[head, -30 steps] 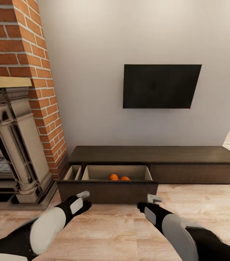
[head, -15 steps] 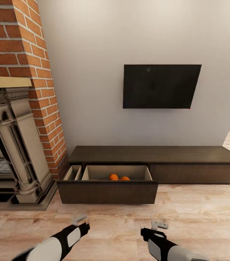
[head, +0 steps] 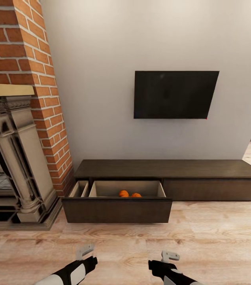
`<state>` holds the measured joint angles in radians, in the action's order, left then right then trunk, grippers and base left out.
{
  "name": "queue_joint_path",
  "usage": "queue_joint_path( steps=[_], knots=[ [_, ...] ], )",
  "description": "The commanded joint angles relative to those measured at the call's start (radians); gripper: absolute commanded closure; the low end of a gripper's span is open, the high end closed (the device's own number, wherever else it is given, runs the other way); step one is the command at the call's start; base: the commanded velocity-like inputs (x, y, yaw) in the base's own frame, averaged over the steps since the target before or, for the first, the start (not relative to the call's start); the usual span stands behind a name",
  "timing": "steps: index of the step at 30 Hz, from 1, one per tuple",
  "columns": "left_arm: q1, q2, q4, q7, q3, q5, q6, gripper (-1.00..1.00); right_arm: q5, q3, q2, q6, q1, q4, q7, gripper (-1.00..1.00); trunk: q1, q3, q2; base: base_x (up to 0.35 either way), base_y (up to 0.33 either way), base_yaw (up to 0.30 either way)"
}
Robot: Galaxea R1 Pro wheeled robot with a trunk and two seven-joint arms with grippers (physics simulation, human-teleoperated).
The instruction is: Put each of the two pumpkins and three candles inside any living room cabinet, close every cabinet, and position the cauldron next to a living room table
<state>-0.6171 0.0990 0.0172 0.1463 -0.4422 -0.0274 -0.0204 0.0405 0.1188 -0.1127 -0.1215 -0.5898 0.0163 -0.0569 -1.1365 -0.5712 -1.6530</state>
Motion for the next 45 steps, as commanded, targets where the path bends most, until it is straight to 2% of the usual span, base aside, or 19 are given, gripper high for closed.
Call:
queue_joint_path(
  steps=[1, 3, 4, 8, 19, 23, 27, 28, 34, 37, 38, 45],
  knots=[
    [0.001, 0.000, 0.001, 0.003, -0.004, -0.003, -0.002, -1.00, 0.004, 0.005, 0.000, -0.006, 0.000, 0.002, 0.002, -1.00, 0.000, -0.001, -0.001, 0.000, 0.000, 0.000],
    [0.001, 0.000, 0.001, 0.003, -0.004, -0.003, -0.003, -1.00, 0.004, 0.005, 0.000, -0.006, 0.001, 0.002, 0.004, -1.00, 0.000, -0.001, -0.001, 0.000, 0.000, 0.000],
    [0.007, 0.001, 0.001, 0.000, -0.004, -0.003, 0.000, -1.00, 0.005, 0.005, 0.012, -0.007, 0.008, 0.002, 0.008, -1.00, -0.004, -0.004, -0.008, 0.000, 0.000, 0.000],
    [0.010, -0.001, 0.002, -0.002, -0.004, -0.005, 0.002, -1.00, 0.006, 0.005, 0.017, -0.007, 0.008, 0.003, 0.008, -1.00, -0.019, -0.017, -0.036, 0.000, 0.000, 0.000],
    [0.010, -0.001, 0.004, -0.002, -0.001, -0.007, 0.003, -1.00, 0.012, 0.008, 0.016, -0.006, 0.008, -0.001, 0.006, -1.00, -0.061, -0.051, -0.113, 0.000, 0.000, 0.000],
    [0.010, 0.002, 0.011, -0.002, 0.019, -0.006, 0.003, -1.00, 0.013, 0.009, 0.017, -0.006, 0.008, -0.002, 0.006, -1.00, -0.077, -0.064, -0.141, 0.000, 0.000, 0.000],
    [0.010, 0.014, 0.047, -0.002, 0.046, -0.005, 0.004, -1.00, 0.013, 0.009, 0.022, -0.006, 0.008, -0.002, 0.006, -1.00, -0.092, -0.076, -0.169, 0.000, 0.000, 0.000],
    [0.010, 0.024, 0.065, -0.002, 0.053, -0.005, 0.004, -1.00, 0.012, 0.009, 0.024, -0.006, 0.008, -0.002, 0.006, -1.00, -0.096, -0.079, -0.176, 0.000, 0.000, 0.000],
    [0.010, 0.052, 0.097, -0.002, 0.063, -0.003, 0.006, -1.00, 0.008, 0.006, 0.026, -0.007, 0.008, -0.002, 0.009, -1.00, -0.119, -0.098, -0.218, 0.000, 0.000, 0.000],
    [0.010, 0.050, 0.091, -0.003, 0.064, -0.004, 0.009, -1.00, 0.007, 0.006, 0.026, -0.007, 0.008, -0.001, 0.009, -1.00, -0.130, -0.108, -0.239, 0.000, 0.000, 0.000],
    [0.010, 0.042, 0.057, -0.005, 0.065, -0.007, 0.010, -1.00, 0.007, 0.005, 0.025, -0.007, 0.008, 0.000, 0.009, -1.00, -0.134, -0.111, -0.246, 0.000, 0.000, 0.000],
    [0.010, 0.040, 0.039, -0.006, 0.066, -0.008, 0.011, -1.00, 0.007, 0.005, 0.023, -0.008, 0.008, 0.001, 0.009, -1.00, -0.161, -0.133, -0.295, 0.000, 0.000, 0.000]
  ],
)
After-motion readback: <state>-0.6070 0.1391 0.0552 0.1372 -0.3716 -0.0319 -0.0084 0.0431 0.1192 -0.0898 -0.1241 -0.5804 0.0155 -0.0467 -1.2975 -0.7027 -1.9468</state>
